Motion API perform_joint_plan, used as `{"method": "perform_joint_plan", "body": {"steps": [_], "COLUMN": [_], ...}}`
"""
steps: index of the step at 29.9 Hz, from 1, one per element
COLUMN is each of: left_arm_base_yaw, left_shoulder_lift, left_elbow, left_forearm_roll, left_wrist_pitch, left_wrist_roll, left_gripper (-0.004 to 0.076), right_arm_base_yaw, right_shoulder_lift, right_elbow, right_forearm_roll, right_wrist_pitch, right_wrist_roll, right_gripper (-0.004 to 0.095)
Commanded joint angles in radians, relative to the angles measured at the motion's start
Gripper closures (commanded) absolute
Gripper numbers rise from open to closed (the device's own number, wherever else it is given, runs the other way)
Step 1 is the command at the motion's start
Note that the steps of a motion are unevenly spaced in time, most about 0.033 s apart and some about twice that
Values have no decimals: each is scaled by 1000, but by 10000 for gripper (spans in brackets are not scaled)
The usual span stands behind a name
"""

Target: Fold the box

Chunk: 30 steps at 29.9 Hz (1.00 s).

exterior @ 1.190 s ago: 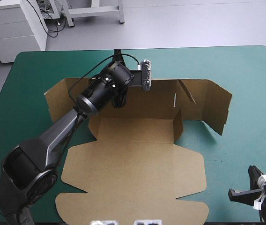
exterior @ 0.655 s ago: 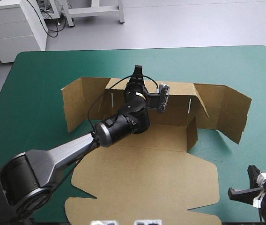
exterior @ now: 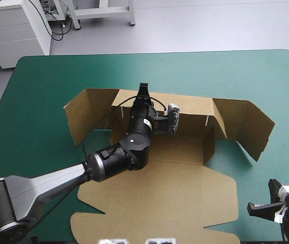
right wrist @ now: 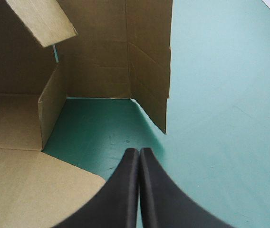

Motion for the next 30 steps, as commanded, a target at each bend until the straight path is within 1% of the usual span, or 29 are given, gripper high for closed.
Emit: {"method": "perform_joint_plan", "body": {"steps": [1,6,9,13,15,19,25,30], "left_arm_base_yaw": [-17,-25,-25,-25,-25,-25,-25,-25], "left_shoulder_lift": [-54,-56,-56,-56,-56,-56,-56,-56], "left_elbow": [3,35,41,44,44,44,44,44], "left_forearm_roll": [115,199,209,259,286,298,306,310], "left_wrist_pitch": [9,22,34,45,48,46,46,67], "left_wrist_roll": [-75,-125,-125,-168,-188,-201,-203,-203], "left_gripper": [731,731,731,731,731,731,731,731], "right_arm_base_yaw": [-6,-6,-6,-6,-6,-6,-6,-6], "right_shoulder_lift": [21,21,34,117,191,367,648,881], "right_elbow": [-28,-28,-30,-71,-120,-258,-526,-748], "right_forearm_roll": [4,4,44,90,109,109,113,122], "right_wrist_pitch": [-69,-69,-84,-118,-125,-125,-123,-83], "right_wrist_roll": [3,16,21,26,26,10,-42,-83], "right_gripper": [922,922,922,921,921,922,922,922]}}
